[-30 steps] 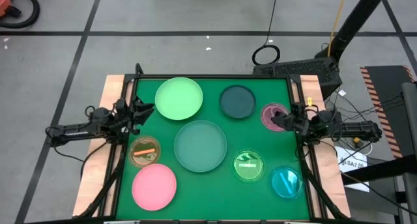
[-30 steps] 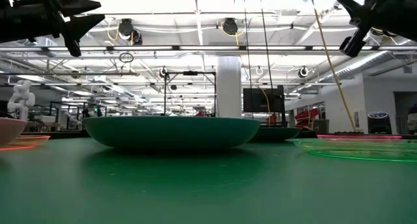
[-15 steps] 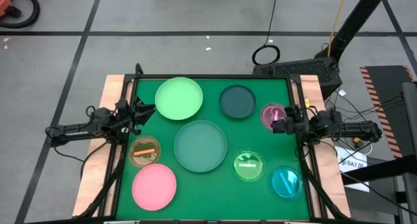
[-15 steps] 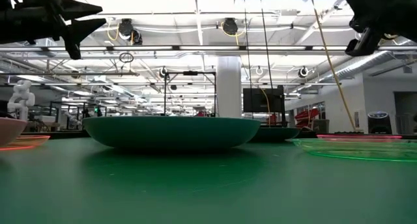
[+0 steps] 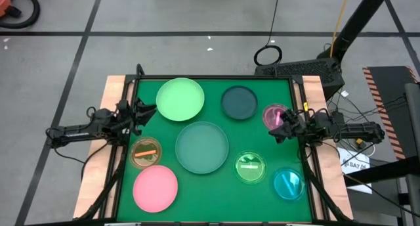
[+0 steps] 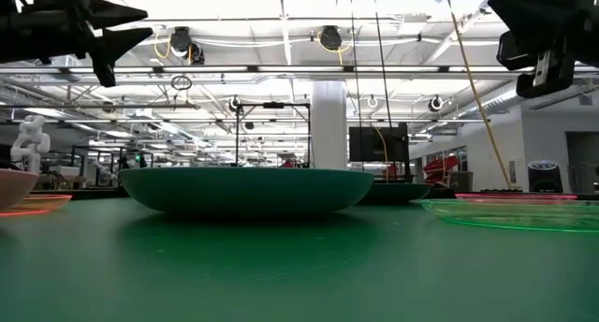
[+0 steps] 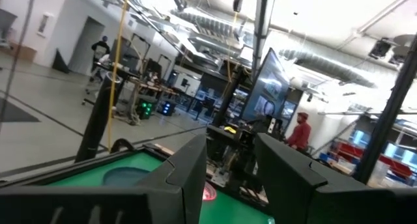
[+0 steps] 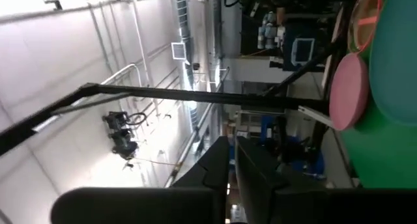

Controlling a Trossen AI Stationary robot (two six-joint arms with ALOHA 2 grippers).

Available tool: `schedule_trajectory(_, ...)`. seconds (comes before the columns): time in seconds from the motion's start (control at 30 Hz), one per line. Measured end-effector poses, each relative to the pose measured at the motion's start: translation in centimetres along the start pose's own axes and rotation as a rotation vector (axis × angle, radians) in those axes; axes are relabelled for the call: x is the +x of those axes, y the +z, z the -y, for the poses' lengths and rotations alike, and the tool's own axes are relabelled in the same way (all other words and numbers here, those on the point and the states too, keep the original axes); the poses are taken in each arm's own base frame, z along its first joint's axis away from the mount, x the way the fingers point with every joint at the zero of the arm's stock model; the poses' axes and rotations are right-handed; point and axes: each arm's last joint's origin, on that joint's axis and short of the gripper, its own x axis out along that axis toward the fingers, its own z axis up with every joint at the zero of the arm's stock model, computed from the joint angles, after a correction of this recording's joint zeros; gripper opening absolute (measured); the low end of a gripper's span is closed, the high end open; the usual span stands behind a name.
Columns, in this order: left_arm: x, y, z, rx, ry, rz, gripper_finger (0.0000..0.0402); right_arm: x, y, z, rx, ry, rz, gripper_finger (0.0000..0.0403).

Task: Stack plastic plates
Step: Stack the dark green plate on top of the light green plate

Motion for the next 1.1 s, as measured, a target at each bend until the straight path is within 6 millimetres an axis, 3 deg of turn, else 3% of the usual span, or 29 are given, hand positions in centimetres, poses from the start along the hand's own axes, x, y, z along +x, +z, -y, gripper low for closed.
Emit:
schedule_trajectory(0.1,0.0,0.0,-0.1,0.013,0.028,0.011,0.0138,0.0,0.5,0.0,0.167,0.019,0.174,0.0022)
schedule_trajectory(0.23,0.0,0.0,-0.1,0.026,0.038,0.015,0.0138,-0.2,1.0,0.0,0.144,0.043,0.342,0.0022)
schedule_trajectory(0.37,0.0,0.0,-0.1,0.026,0.038,0.015,0.0138,-0.5,1.7,0.8,-0.159,-0.099,0.586,0.0022)
schedule_trajectory(0.47,0.0,0.1,-0.1,0.025,0.039,0.015,0.0138,-1.2,2.4,1.0,-0.46,-0.265,0.884,0.0022)
schedule_trajectory(0.53,0.0,0.0,-0.1,0.014,0.039,0.015,0.0138,-1.4,2.6,0.8,-0.515,-0.292,0.99,0.0022)
schedule_trajectory(0.7,0.0,0.1,-0.1,-0.005,0.036,0.023,0.0138,-0.8,2.4,0.5,-0.788,-0.392,0.843,0.0022)
schedule_trajectory(0.83,0.0,0.3,0.0,0.002,0.029,0.045,0.0138,0.5,2.3,-1.7,-0.89,-0.412,0.769,0.0022)
schedule_trajectory(1.1,0.0,0.4,0.0,-0.022,0.027,0.049,0.0138,4.3,2.7,-3.7,-1.07,-0.708,0.599,0.0022)
